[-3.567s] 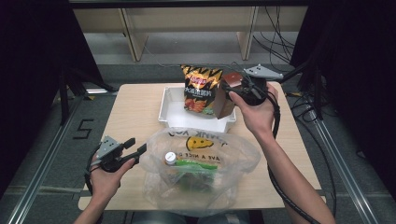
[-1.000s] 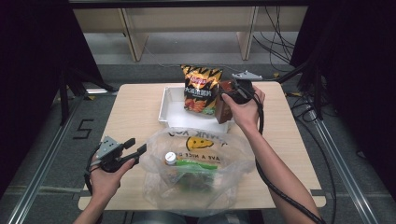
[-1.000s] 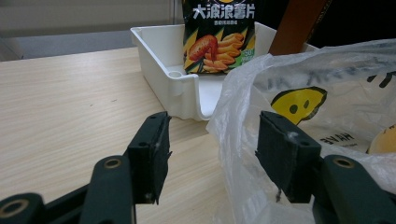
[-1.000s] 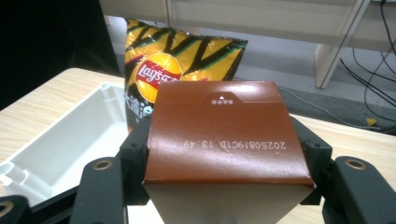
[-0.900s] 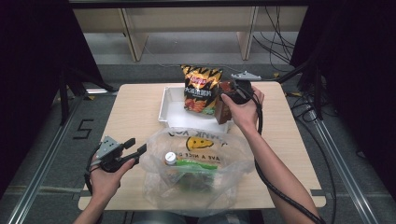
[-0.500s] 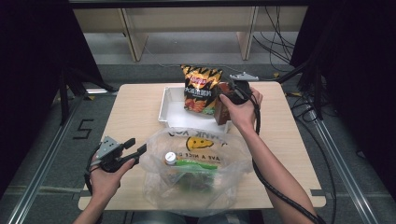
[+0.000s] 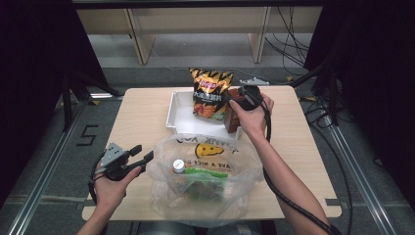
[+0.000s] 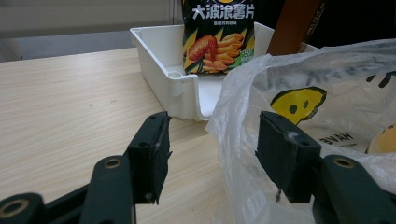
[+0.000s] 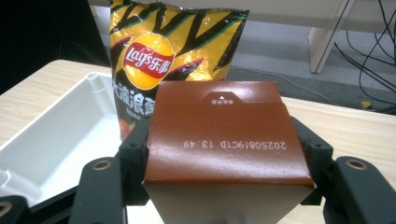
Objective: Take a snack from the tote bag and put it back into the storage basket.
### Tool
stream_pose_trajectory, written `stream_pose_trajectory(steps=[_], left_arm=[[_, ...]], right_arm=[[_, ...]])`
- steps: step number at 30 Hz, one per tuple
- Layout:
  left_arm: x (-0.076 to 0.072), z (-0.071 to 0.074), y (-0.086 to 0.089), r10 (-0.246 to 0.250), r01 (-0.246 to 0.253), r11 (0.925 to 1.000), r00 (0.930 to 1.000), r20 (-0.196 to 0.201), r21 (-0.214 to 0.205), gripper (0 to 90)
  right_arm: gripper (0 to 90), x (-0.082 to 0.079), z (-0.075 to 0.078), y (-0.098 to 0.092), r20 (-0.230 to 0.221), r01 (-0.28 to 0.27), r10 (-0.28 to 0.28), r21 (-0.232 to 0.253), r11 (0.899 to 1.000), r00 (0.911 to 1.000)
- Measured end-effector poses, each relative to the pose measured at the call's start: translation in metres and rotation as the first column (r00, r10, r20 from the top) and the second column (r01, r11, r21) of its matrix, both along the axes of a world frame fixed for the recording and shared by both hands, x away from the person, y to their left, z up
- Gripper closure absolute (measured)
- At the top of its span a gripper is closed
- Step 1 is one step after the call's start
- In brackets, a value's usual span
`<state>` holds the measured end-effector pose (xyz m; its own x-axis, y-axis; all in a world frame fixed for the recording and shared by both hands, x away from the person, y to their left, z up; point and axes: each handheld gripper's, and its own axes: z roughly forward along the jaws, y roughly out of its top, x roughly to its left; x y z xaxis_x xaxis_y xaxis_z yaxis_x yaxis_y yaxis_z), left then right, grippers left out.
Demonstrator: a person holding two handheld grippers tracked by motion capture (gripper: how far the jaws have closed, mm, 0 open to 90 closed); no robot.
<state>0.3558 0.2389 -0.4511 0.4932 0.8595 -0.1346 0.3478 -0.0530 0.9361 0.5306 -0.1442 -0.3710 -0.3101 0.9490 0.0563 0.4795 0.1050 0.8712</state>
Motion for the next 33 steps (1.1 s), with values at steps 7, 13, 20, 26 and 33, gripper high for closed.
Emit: stream_pose_trajectory(steps=[7, 13, 20, 26, 33], left_arm=[[-0.0002, 0.0002, -0.0002, 0.002, -0.002, 1.0, 1.0, 0.001, 0.001, 43.8], [-0.0003, 0.0002, -0.0002, 0.003, -0.003, 1.0, 1.0, 0.002, 0.001, 43.8], [-0.0003, 0.0002, -0.0004, 0.0, 0.0, 1.0, 1.0, 0.002, 0.001, 43.8], [-0.0005, 0.0003, -0.0003, 0.0, 0.0, 1.0, 1.0, 0.001, 0.003, 43.8], [-0.0009, 0.0006, 0.0, 0.003, -0.003, 1.0, 1.0, 0.0, 0.006, 43.8]], right_arm=[[38.3, 0.0016, -0.0049, 0.0015, -0.032, 0.02, -0.019, 0.005, 1.0, 0.9993], [37.9, 0.0039, -0.009, 0.001, -0.041, 0.024, -0.024, 0.001, 1.0, 0.9989], [37.4, 0.005, -0.0095, 0.0034, -0.036, 0.033, -0.033, -0.001, 0.999, 0.9988], [31.6, 0.0051, -0.008, 0.0061, -0.028, 0.031, -0.031, 0.001, 1.0, 0.9991], [29.2, 0.0033, -0.0065, 0.0079, -0.024, 0.009, -0.008, 0.013, 1.0, 0.9997]])
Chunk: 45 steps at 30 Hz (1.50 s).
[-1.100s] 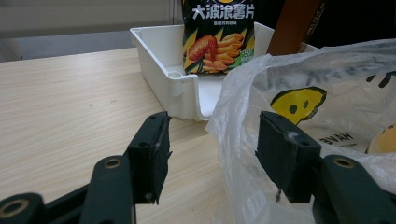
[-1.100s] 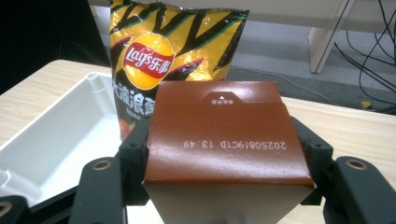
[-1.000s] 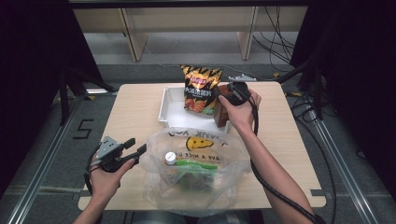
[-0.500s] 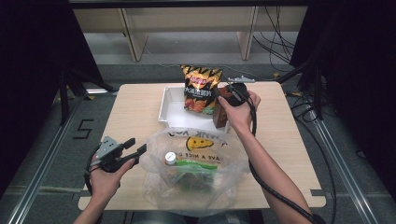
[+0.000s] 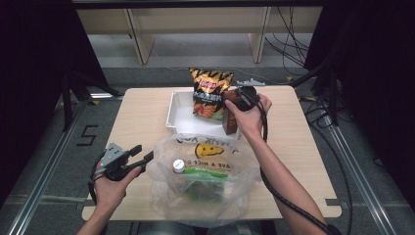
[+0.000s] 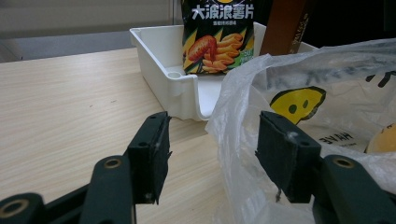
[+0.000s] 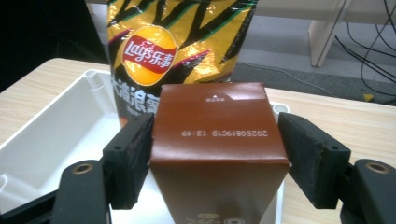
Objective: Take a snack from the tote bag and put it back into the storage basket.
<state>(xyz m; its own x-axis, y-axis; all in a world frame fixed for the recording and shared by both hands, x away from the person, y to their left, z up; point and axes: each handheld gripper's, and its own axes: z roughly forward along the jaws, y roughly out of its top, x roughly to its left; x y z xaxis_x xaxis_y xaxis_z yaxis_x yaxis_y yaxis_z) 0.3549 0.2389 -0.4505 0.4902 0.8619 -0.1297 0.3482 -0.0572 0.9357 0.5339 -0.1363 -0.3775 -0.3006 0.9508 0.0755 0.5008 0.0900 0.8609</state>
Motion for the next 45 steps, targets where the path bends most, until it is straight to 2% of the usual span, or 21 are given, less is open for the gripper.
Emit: stream_pose_trajectory(steps=[1, 2, 3, 8, 12, 13, 14, 15, 19, 22, 26, 29, 33, 34, 38, 41, 45], left_arm=[[0.0, 0.0, 0.0, -0.001, 0.001, 1.0, 1.0, 0.0, -0.001, 43.8], [0.0, 0.0, 0.0, -0.001, 0.001, 1.0, 1.0, 0.0, -0.002, 43.8], [0.0, 0.0, 0.0, 0.001, -0.001, 1.0, 1.0, 0.0, -0.002, 43.8], [0.0, 0.0, 0.0, 0.0, 0.0, 1.0, 1.0, 0.0, -0.003, 43.8], [0.001, -0.001, 0.0, -0.005, 0.005, 1.0, 1.0, 0.001, -0.005, 43.8], [0.001, -0.001, 0.0, -0.003, 0.003, 1.0, 1.0, 0.0, -0.004, 43.8], [0.001, -0.001, 0.0, -0.003, 0.003, 1.0, 1.0, -0.002, -0.003, 43.8], [0.0, -0.001, 0.0, 0.0, 0.0, 1.0, 1.0, -0.003, 0.0, 43.8], [0.0, 0.0, 0.0, -0.001, 0.001, 1.0, 1.0, -0.001, 0.0, 43.8], [0.001, -0.001, 0.0, -0.005, 0.005, 1.0, 1.0, -0.001, -0.005, 43.8], [0.001, -0.001, 0.0, -0.004, 0.004, 1.0, 1.0, 0.0, -0.004, 43.8], [0.0, -0.001, 0.0, -0.001, 0.001, 1.0, 1.0, 0.0, -0.001, 43.8], [0.0, -0.001, 0.0, -0.002, 0.002, 1.0, 1.0, 0.0, -0.003, 43.8], [0.0, 0.0, 0.0, -0.001, 0.001, 1.0, 1.0, -0.001, 0.001, 43.8], [0.001, -0.001, 0.0, -0.004, 0.004, 1.0, 1.0, 0.001, -0.004, 43.8], [0.0, -0.001, 0.0, -0.002, 0.002, 1.0, 1.0, 0.0, -0.002, 43.8], [0.001, -0.001, -0.001, -0.003, 0.003, 1.0, 1.0, 0.001, -0.003, 43.8]], right_arm=[[28.4, -0.001, 0.0, 0.001, 0.001, 0.005, -0.005, -0.002, 1.0, 1.0], [27.2, -0.001, 0.0, -0.001, 0.01, -0.011, 0.011, -0.019, 1.0, 0.9999], [26.0, -0.002, -0.001, 0.0, 0.01, -0.007, 0.007, -0.001, 1.0, 0.9999], [22.9, -0.002, -0.006, -0.004, 0.021, -0.025, 0.025, -0.026, 0.999, 0.9995], [23.7, -0.002, -0.012, -0.006, -0.002, -0.032, 0.032, -0.03, 0.999, 0.9995], [24.1, -0.002, -0.014, -0.006, -0.001, -0.026, 0.026, -0.038, 0.999, 0.9997], [25.2, -0.001, -0.016, -0.007, -0.011, -0.037, 0.036, -0.038, 0.999, 0.9993], [26.1, -0.002, -0.017, -0.006, -0.028, -0.024, 0.023, -0.035, 0.999, 0.9994], [31.1, -0.001, -0.021, -0.007, -0.02, -0.031, 0.03, -0.024, 0.999, 0.9993], [36.7, -0.001, -0.022, -0.008, -0.013, -0.038, 0.038, -0.036, 0.999, 0.9992], [38.0, -0.004, -0.021, -0.006, -0.016, -0.022, 0.021, -0.037, 0.999, 0.9996], [38.3, -0.004, -0.021, -0.006, -0.002, -0.015, 0.015, -0.046, 0.999, 0.9999], [38.4, -0.008, -0.019, -0.004, -0.015, 0.024, -0.024, -0.02, 1.0, 0.9996], [38.4, -0.009, -0.019, -0.002, -0.02, 0.048, -0.048, -0.012, 0.999, 0.9986], [38.4, -0.009, -0.018, -0.003, -0.016, 0.059, -0.059, -0.028, 0.998, 0.9981], [38.3, -0.009, -0.018, -0.001, -0.021, 0.085, -0.085, -0.013, 0.996, 0.9961], [38.3, -0.009, -0.018, -0.001, -0.017, 0.099, -0.1, -0.017, 0.995, 0.9949]])
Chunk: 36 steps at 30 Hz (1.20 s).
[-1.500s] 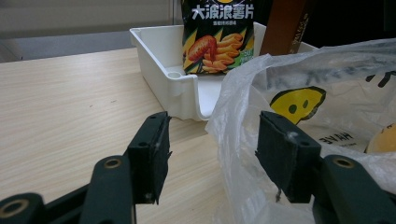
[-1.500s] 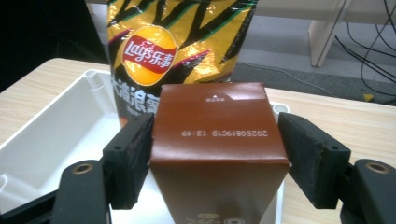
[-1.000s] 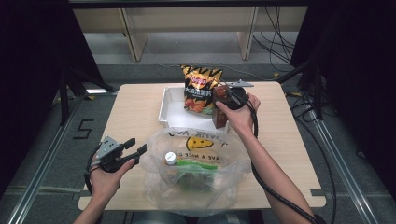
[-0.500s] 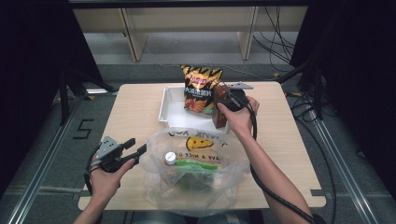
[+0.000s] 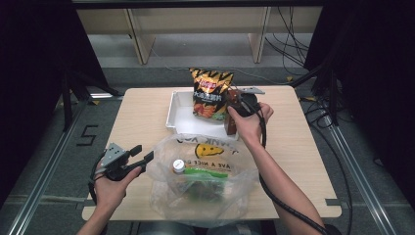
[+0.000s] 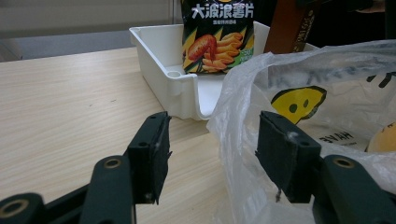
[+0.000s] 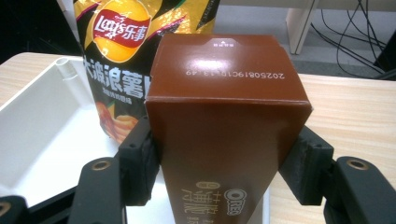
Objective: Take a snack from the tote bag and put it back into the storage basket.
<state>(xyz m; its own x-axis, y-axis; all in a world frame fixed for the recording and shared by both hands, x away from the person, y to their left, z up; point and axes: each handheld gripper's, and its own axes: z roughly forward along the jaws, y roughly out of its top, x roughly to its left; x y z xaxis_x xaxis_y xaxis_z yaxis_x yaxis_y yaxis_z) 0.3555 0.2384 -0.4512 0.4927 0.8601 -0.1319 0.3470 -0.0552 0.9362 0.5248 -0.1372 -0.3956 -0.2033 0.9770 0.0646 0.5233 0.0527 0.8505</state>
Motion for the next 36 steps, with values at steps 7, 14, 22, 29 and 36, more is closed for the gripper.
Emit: stream_pose_trajectory(steps=[7, 14, 22, 29, 36], left_arm=[[0.0, 0.0, 0.0, 0.0, 0.0, 1.0, 1.0, 0.0, 0.001, 43.8], [0.0, 0.0, 0.0, -0.003, 0.003, 1.0, 1.0, 0.0, 0.0, 43.8], [-0.001, 0.001, 0.0, 0.001, -0.001, 1.0, 1.0, 0.0, 0.004, 43.8], [-0.001, 0.001, 0.0, -0.001, 0.001, 1.0, 1.0, 0.0, 0.005, 43.8], [-0.001, 0.001, -0.001, -0.001, 0.001, 1.0, 1.0, 0.002, 0.004, 43.8]], right_arm=[[37.8, 0.001, 0.0, 0.001, -0.006, 0.019, -0.019, 0.003, 1.0, 0.9998], [33.9, -0.002, 0.005, 0.004, -0.012, 0.036, -0.035, 0.013, 0.999, 0.9993], [28.8, -0.002, 0.008, 0.002, 0.009, -0.007, 0.007, 0.0, 1.0, 0.9999], [27.9, -0.006, 0.011, 0.0, 0.017, -0.029, 0.029, -0.003, 1.0, 0.9994], [27.7, -0.016, 0.02, 0.0, 0.039, -0.041, 0.04, 0.017, 0.999, 0.9984]])
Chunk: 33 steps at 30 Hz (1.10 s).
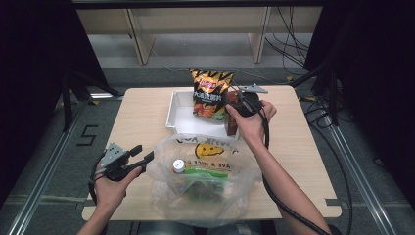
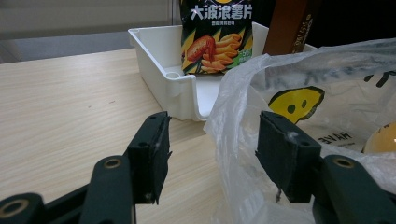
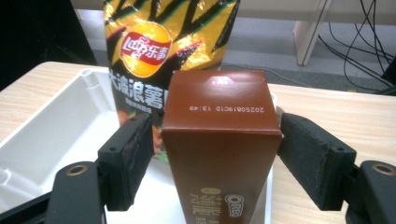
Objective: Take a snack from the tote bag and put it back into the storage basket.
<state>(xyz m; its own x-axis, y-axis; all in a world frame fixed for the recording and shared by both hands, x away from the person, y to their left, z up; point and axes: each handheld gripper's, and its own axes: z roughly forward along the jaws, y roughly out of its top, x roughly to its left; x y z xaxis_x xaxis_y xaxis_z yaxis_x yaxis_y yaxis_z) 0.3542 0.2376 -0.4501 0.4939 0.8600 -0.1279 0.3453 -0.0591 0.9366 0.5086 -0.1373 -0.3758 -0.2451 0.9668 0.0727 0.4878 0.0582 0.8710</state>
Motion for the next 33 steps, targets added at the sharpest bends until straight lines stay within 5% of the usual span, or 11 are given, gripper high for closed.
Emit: stream_pose_trajectory(steps=[10, 23, 28, 32, 33], left_arm=[[0.0, 0.0, 0.0, 0.002, -0.002, 1.0, 1.0, 0.0, 0.0, 43.7], [-0.001, 0.0, 0.0, 0.004, -0.004, 1.0, 1.0, 0.002, 0.001, 43.7], [-0.001, 0.001, 0.001, 0.009, -0.009, 1.0, 0.9999, 0.004, -0.002, 43.7], [-0.001, 0.001, 0.001, 0.008, -0.008, 1.0, 1.0, 0.005, -0.005, 43.7], [-0.001, 0.001, 0.001, 0.008, -0.008, 1.0, 1.0, 0.004, -0.003, 43.7]], right_arm=[[33.2, -0.015, 0.01, -0.014, 0.031, -0.058, 0.058, 0.011, 0.998, 0.9978], [63.5, -0.05, 0.018, -0.032, 0.012, -0.201, 0.201, 0.038, 0.979, 0.9795], [72.2, -0.067, 0.025, -0.038, 0.002, -0.301, 0.301, 0.027, 0.953, 0.9537], [74.5, -0.081, 0.027, -0.039, -0.024, -0.409, 0.41, 0.026, 0.912, 0.9118], [74.8, -0.085, 0.027, -0.039, -0.032, -0.458, 0.459, 0.029, 0.889, 0.8881]])
